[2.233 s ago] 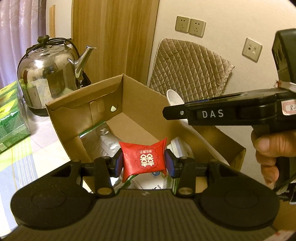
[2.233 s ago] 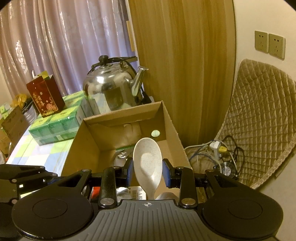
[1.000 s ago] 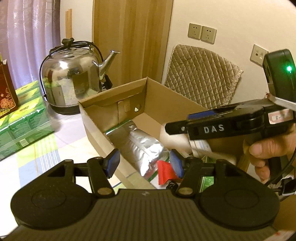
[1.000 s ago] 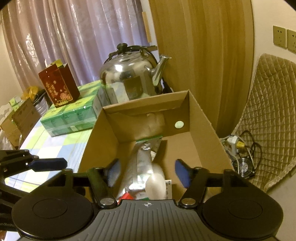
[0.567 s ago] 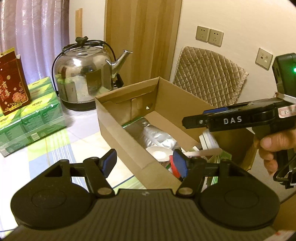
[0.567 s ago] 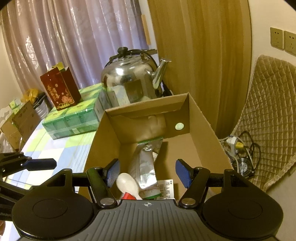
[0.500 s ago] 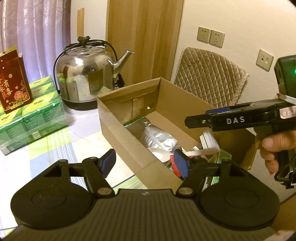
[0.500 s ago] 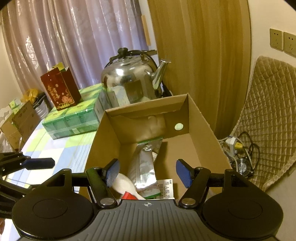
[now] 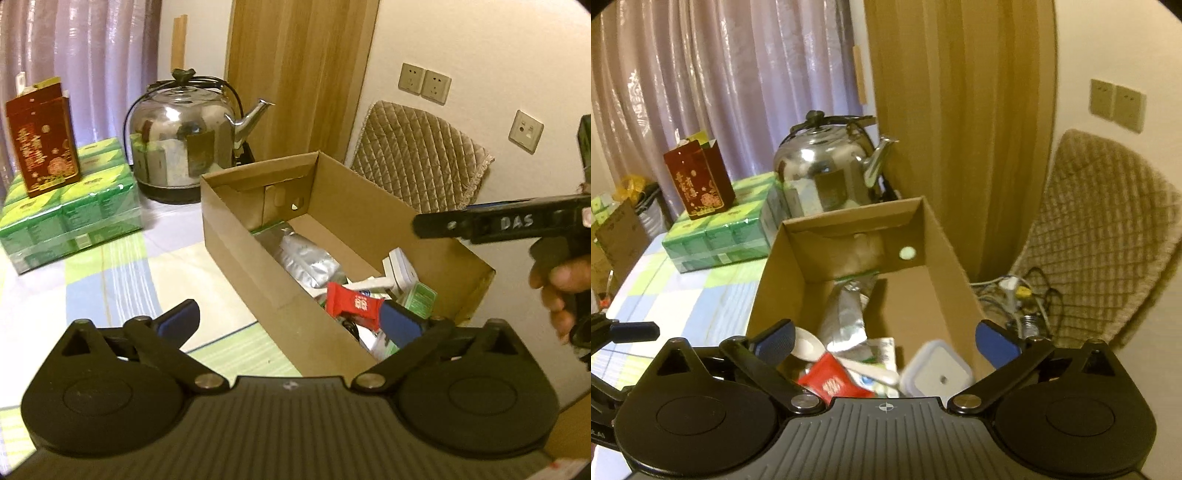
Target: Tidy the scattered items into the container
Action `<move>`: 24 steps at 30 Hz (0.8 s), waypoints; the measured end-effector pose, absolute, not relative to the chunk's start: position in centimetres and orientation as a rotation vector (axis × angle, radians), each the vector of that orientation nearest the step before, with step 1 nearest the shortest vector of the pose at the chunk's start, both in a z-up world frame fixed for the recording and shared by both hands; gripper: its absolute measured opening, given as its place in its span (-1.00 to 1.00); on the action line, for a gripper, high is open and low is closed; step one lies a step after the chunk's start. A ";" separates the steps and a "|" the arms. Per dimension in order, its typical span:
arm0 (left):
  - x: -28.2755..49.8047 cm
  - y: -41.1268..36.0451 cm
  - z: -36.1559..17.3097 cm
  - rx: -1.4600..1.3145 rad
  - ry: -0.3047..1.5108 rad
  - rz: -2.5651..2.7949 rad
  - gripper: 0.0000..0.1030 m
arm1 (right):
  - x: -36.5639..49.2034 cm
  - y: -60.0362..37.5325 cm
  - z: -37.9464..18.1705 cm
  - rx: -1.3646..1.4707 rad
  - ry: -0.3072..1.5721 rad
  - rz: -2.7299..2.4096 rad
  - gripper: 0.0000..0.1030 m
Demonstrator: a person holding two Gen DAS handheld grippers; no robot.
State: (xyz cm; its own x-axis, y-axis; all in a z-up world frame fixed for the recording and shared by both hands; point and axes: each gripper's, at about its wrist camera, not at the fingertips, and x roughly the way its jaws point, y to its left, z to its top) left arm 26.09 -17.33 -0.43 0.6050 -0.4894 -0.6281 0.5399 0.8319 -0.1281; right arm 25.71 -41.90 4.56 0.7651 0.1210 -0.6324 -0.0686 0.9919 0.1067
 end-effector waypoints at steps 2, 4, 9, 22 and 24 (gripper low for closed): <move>25.0 -17.2 -0.1 0.061 0.697 -0.577 0.97 | 24.3 -42.0 5.5 0.071 0.689 0.103 0.96; 23.6 -17.3 0.1 0.070 0.688 -0.550 0.98 | 22.7 -42.0 6.3 0.059 0.688 0.103 0.96; 19.2 -17.9 0.5 0.090 0.659 -0.518 0.98 | 19.1 -42.1 7.4 0.035 0.702 0.108 0.96; 11.5 -18.2 1.4 -0.024 0.731 -0.354 0.98 | 11.5 -42.6 8.8 0.060 0.726 0.111 0.96; 10.5 -18.6 1.7 -0.010 0.732 -0.333 0.98 | 10.6 -42.3 8.9 0.036 0.720 0.112 0.96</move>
